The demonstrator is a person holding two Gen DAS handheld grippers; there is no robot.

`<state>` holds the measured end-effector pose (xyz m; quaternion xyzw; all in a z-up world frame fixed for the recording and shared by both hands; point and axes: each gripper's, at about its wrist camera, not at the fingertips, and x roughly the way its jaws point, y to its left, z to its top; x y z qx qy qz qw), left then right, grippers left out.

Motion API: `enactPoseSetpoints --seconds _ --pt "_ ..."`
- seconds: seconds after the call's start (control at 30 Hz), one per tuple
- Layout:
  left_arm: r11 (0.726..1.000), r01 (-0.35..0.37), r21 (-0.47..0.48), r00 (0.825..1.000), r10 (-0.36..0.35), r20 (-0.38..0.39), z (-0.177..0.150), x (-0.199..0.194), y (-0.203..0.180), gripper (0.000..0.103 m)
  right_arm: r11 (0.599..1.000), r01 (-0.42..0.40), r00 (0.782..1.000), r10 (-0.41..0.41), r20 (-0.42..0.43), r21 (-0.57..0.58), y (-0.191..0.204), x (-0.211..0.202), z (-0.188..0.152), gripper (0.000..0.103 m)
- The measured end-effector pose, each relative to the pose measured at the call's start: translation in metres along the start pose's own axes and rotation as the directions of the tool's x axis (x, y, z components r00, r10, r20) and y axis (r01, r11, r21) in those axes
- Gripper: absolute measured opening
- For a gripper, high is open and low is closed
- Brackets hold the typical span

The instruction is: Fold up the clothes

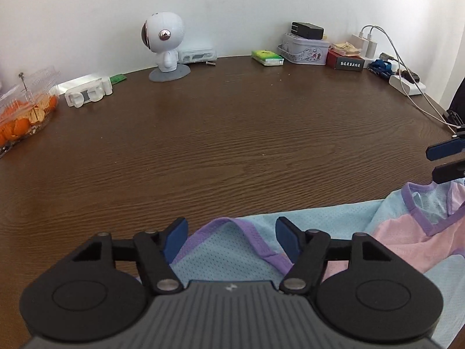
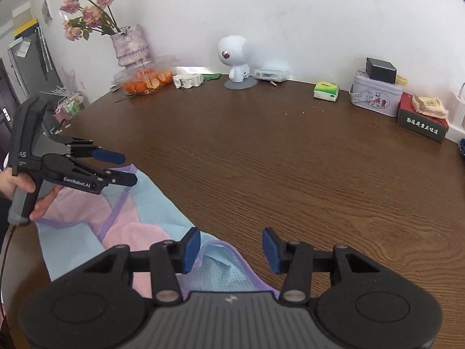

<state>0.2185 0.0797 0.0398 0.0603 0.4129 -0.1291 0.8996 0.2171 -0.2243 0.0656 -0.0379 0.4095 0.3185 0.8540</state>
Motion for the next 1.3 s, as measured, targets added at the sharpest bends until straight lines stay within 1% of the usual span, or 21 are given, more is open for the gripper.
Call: enactPoseSetpoints --seconds 0.1,0.2,0.23,0.27,0.3,0.33,0.37,0.4,0.43,0.5,0.53,0.63,0.73,0.83,0.93,1.03,1.1,1.17,1.23,1.27,1.3 --pt "0.998 0.054 0.027 0.998 -0.053 -0.013 0.001 0.006 0.004 0.069 1.000 -0.004 0.999 0.004 -0.033 0.001 0.005 0.018 -0.002 0.046" --pt "0.999 0.035 0.041 0.999 -0.034 -0.019 0.001 0.014 0.006 0.067 0.999 0.016 0.997 -0.019 -0.069 -0.039 0.011 0.031 -0.008 0.043" --pt "0.999 0.034 0.043 0.999 -0.034 -0.009 0.001 0.015 0.008 0.067 0.999 0.024 0.997 -0.028 -0.074 -0.046 0.012 0.033 -0.009 0.034" --pt "0.998 0.038 0.045 0.999 -0.038 -0.001 0.001 0.014 0.009 0.066 0.998 0.032 0.996 -0.036 -0.078 -0.054 0.013 0.035 -0.011 0.028" --pt "0.998 0.044 0.049 0.999 -0.045 0.007 0.000 0.013 0.009 0.057 0.997 0.033 0.996 -0.039 -0.081 -0.066 0.015 0.036 -0.013 0.018" --pt "0.997 0.050 0.052 0.999 -0.051 0.014 0.000 0.012 0.010 0.043 0.996 0.035 0.996 -0.042 -0.084 -0.078 0.017 0.037 -0.014 0.015" --pt "0.997 0.052 0.054 0.998 -0.053 0.019 0.000 0.011 0.011 0.037 0.995 0.038 0.996 -0.045 -0.081 -0.087 0.019 0.036 -0.016 0.013" --pt "0.997 0.052 0.056 0.998 -0.053 0.022 0.000 0.010 0.011 0.027 0.995 0.037 0.996 -0.044 -0.079 -0.091 0.020 0.035 -0.017 0.007" --pt "0.997 0.058 0.059 0.998 -0.060 0.024 0.000 0.009 0.011 0.015 0.995 0.035 0.996 -0.042 -0.081 -0.092 0.023 0.035 -0.017 0.005" --pt "0.995 0.062 0.072 0.998 -0.064 0.027 -0.001 0.007 0.009 0.007 0.992 0.065 0.995 -0.073 -0.069 -0.111 0.029 0.032 -0.019 0.004" --pt "0.995 0.054 0.085 0.998 -0.057 0.035 -0.003 0.005 0.007 0.006 0.990 0.078 0.995 -0.085 -0.059 -0.118 0.031 0.030 -0.019 0.004" --pt "0.995 0.023 0.096 0.996 -0.031 0.079 -0.006 -0.009 0.003 0.005 0.989 0.082 0.996 -0.085 -0.013 -0.124 0.036 0.019 -0.018 0.004" --pt "0.995 -0.004 0.098 0.991 -0.009 0.135 -0.012 -0.037 -0.002 0.005 0.981 0.102 0.994 -0.095 0.050 -0.167 0.049 -0.002 -0.018 0.004" --pt "0.991 -0.050 0.122 0.981 0.026 0.190 -0.034 -0.067 -0.017 0.005 0.952 0.108 0.992 -0.083 0.098 -0.288 0.072 -0.029 -0.033 0.004" --pt "0.987 -0.096 0.133 0.977 0.068 0.200 -0.066 -0.085 -0.032 0.005 0.943 0.097 0.994 -0.077 0.074 -0.319 0.089 -0.040 -0.054 0.003" --pt "0.986 -0.133 0.103 0.977 0.113 0.180 -0.096 -0.095 -0.038 0.005 0.933 0.079 0.997 -0.070 0.038 -0.351 0.100 -0.045 -0.073 0.003" --pt "0.985 -0.143 0.099 0.979 0.126 0.160 -0.102 -0.096 -0.038 0.005 0.930 0.058 0.998 -0.058 0.010 -0.362 0.102 -0.048 -0.082 0.004" --pt "0.984 -0.150 0.101 0.980 0.135 0.144 -0.106 -0.097 -0.038 0.010 0.927 0.037 0.999 -0.048 -0.018 -0.373 0.104 -0.050 -0.090 0.006" --pt "0.982 -0.157 0.104 0.981 0.143 0.128 -0.110 -0.098 -0.038 0.016 0.924 0.018 0.998 -0.037 -0.042 -0.382 0.106 -0.054 -0.098 0.015" --pt "0.984 -0.156 0.086 0.981 0.144 0.134 -0.108 -0.099 -0.035 0.021 0.928 0.031 0.999 -0.036 -0.005 -0.371 0.099 -0.066 -0.094 0.020" --pt "0.987 -0.152 0.059 0.979 0.142 0.148 -0.103 -0.101 -0.030 0.037 0.936 0.061 0.998 -0.049 0.043 -0.347 0.089 -0.078 -0.087 0.034"
